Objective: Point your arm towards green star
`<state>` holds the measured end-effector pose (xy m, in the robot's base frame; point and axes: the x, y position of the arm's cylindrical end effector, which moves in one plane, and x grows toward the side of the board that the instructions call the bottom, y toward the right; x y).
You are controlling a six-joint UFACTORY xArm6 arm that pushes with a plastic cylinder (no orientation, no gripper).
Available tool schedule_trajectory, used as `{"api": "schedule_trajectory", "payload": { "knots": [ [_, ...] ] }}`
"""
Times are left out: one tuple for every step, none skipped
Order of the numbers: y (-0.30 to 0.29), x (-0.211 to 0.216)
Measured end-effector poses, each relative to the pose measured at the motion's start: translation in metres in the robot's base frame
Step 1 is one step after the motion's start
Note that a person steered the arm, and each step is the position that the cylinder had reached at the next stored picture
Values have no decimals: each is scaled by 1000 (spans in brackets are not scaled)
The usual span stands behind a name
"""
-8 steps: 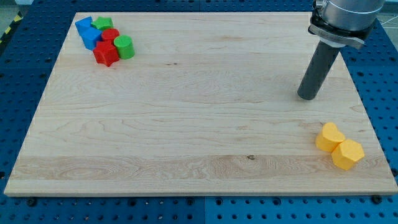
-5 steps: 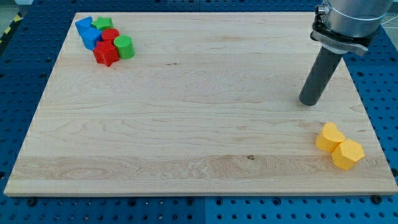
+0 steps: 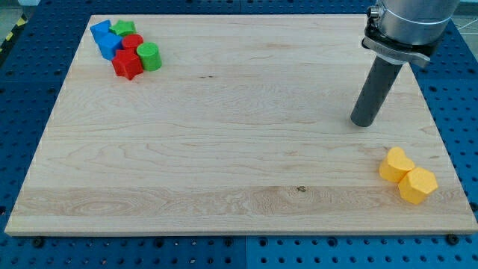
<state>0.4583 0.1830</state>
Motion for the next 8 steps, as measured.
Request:
{"api": "schedule_trajectory", "payload": {
  "knots": [
    [-2,0],
    [-3,0],
    [-10,-11],
    [-71,-48],
    [-136,-85],
    [-187,-110],
    [-243,-161],
    [-281,-235]
  ]
}}
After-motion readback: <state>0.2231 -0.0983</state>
